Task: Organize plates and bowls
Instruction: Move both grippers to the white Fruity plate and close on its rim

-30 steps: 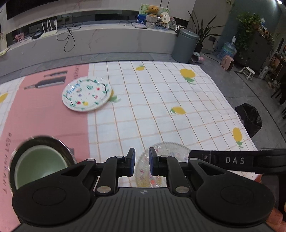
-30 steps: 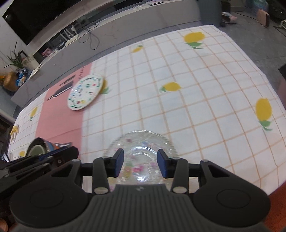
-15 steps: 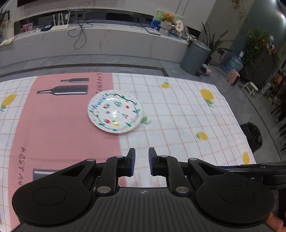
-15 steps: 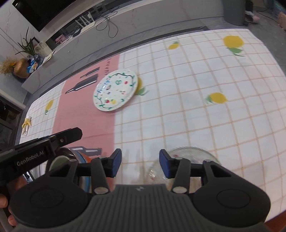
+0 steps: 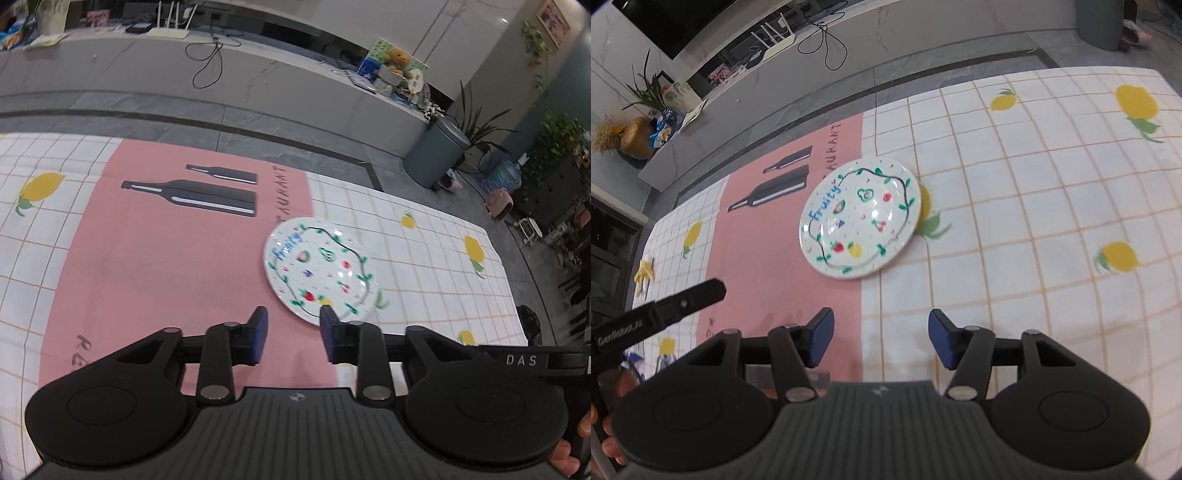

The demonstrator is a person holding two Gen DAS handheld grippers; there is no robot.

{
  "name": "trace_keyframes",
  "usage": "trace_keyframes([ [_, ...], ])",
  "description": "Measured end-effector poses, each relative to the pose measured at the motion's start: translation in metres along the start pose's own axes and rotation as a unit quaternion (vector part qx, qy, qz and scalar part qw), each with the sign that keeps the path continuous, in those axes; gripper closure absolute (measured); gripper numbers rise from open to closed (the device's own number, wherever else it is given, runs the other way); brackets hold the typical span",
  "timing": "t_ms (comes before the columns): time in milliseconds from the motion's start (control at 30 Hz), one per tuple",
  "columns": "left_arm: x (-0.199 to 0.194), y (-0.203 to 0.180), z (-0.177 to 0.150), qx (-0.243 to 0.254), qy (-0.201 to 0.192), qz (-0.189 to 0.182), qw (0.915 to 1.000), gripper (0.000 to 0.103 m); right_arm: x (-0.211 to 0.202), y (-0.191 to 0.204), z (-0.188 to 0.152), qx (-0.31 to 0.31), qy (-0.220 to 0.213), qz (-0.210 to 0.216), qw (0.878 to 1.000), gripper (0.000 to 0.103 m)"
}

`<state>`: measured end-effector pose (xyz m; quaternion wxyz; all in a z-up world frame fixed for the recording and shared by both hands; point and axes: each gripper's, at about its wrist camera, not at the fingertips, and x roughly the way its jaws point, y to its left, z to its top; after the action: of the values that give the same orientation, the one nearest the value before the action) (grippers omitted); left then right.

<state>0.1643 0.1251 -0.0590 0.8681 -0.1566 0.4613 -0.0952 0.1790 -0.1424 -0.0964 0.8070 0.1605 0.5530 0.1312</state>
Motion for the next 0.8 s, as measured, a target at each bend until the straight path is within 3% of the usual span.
trace_keyframes([
  [167,0.019,0.021,0.009,-0.022,0.005,-0.01,0.9997,0.053,0.028,-0.004,0.018,0.001,-0.007,-0.016,1.0,0.044],
  [433,0.049,0.032,0.016,-0.033,0.019,-0.018,0.9991,0.053,0.055,-0.026,0.036,0.024,-0.01,-0.033,0.999,0.046],
  [667,0.07,0.045,0.02,-0.112,0.044,-0.031,0.9922,0.053,0.069,-0.033,0.041,0.036,-0.013,-0.027,0.999,0.049],
  [800,0.084,0.048,0.021,-0.13,0.055,-0.021,0.9898,0.053,0.076,-0.037,0.043,0.045,-0.017,-0.022,0.999,0.051],
])
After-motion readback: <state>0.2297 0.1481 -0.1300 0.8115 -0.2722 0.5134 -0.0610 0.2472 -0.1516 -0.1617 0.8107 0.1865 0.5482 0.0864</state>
